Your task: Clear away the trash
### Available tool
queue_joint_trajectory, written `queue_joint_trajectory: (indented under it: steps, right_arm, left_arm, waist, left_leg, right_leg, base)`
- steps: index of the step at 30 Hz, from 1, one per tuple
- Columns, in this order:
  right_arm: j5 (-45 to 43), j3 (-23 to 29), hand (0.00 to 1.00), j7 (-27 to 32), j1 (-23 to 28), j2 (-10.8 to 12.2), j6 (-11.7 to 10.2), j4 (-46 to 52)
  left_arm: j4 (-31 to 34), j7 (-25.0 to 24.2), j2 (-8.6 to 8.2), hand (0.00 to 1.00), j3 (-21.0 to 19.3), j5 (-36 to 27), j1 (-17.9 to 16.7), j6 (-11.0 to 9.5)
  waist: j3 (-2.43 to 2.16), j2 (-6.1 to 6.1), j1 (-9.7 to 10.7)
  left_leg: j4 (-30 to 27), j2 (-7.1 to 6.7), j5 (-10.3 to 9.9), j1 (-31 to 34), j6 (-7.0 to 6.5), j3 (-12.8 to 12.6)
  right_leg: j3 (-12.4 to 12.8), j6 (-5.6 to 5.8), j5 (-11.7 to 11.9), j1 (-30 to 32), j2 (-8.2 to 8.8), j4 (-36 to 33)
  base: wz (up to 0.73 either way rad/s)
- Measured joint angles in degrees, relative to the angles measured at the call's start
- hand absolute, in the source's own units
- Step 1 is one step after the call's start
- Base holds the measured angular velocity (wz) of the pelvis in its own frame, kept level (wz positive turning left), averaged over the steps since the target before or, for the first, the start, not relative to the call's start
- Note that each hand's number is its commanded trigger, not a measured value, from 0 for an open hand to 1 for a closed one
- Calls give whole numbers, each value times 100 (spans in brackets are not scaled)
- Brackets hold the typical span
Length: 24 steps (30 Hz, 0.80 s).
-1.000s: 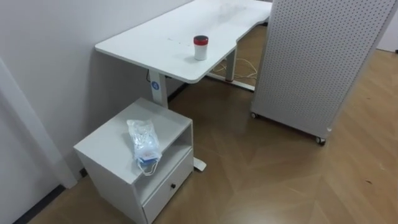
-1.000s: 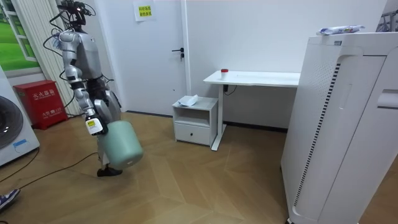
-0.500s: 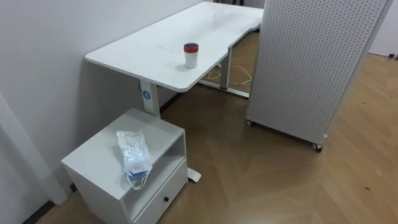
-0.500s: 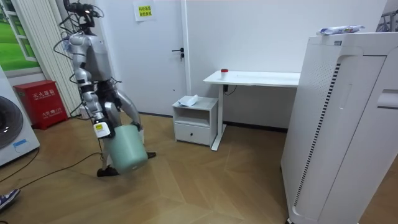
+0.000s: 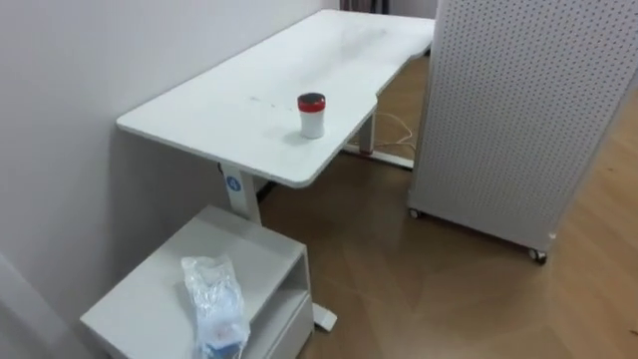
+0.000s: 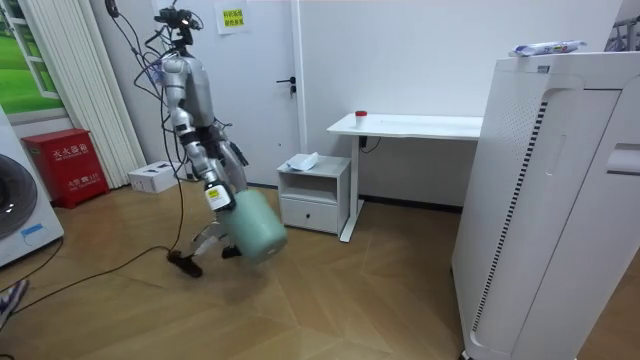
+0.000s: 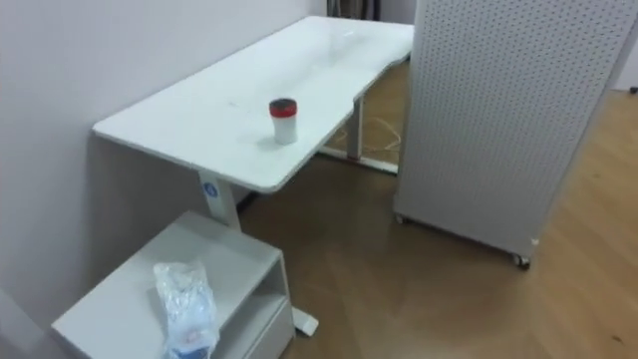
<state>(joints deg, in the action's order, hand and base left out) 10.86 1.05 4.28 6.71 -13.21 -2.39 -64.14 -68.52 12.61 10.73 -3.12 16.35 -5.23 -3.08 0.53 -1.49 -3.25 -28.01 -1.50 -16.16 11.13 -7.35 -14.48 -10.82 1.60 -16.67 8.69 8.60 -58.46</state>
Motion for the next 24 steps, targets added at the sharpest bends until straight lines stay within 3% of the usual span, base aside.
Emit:
queue_joint_trajectory:
  steps: [2, 3, 4, 5, 6, 7, 10, 13, 24]
  right_arm:
    - [296, -46, 100, -1, -42, 3, -96, 36]
    - [365, -91, 100, 2, -48, 7, -128, 27]
    - [514, -145, 100, -1, -43, 25, -194, -6]
    - [633, -168, 100, 5, -54, 50, -254, -29]
    - [690, -179, 100, 14, -39, 72, -291, -54]
    - [766, -199, 100, 48, -31, 110, -316, -83]
    - [880, -198, 100, 64, -174, 113, -464, -53]
    - [883, -210, 100, 69, -348, 109, -613, -55]
    - [1372, -203, 100, 225, -940, 115, -730, -94]
  left_arm:
    - [41, 157, 4, 0, 120, -95, 80, -110]
    - [53, 193, 3, 0, 140, -110, 95, -155]
    - [55, 240, -1, 0, 151, -113, 111, -241]
    - [56, 295, -3, 0, 157, -114, 112, -321]
    - [62, 323, -3, 0, 157, -114, 105, -354]
    - [107, 386, -4, 0, 174, -139, 95, -381]
    - [168, 542, -30, 0, 220, -336, 87, -594]
    - [210, 738, -30, 0, 216, -332, 153, -771]
    - [309, 1254, -71, 0, 402, -437, 886, -1029]
  waist:
    - [7, 99, 88]
    - [7, 99, 140]
    - [5, 77, 162]
    - [1, 61, 169]
    - [-7, 57, 200]
    - [-49, 34, 291]
    - [-15, 140, 293]
    - [-10, 142, 292]
    - [57, 54, 322]
  left_leg:
    - [127, 113, -10, -95, 61, 236]
    - [156, 127, -16, -126, 80, 298]
    - [247, 151, -34, -218, 133, 318]
    - [271, 164, -87, -296, 211, 377]
    - [263, 175, -114, -327, 248, 425]
    - [255, 207, -162, -363, 333, 556]
    - [305, 284, -174, -363, 458, 666]
    - [453, 310, -139, -372, 517, 703]
    - [278, 270, -144, 219, 491, 726]
  right_leg:
    - [-33, -31, -234, 560, -70, 878]
    - [-26, -26, -230, 629, -74, 1254]
    - [-6, -19, -160, 655, -62, 2166]
    - [10, 25, 180, 637, -80, 2990]
    - [13, 37, 453, 618, -83, 3128]
    - [16, -2, 698, 531, -131, 3263]
    - [-43, -91, 681, 484, -300, 3380]
    - [-29, -137, 647, 529, -374, 3387]
    - [-71, -98, 682, 1064, -265, 3233]
  base:
    - [33]
    - [45]
    - [39]
    - [38]
    - [44]
    - [38]
    - [6]
    - [1]
    - [3]
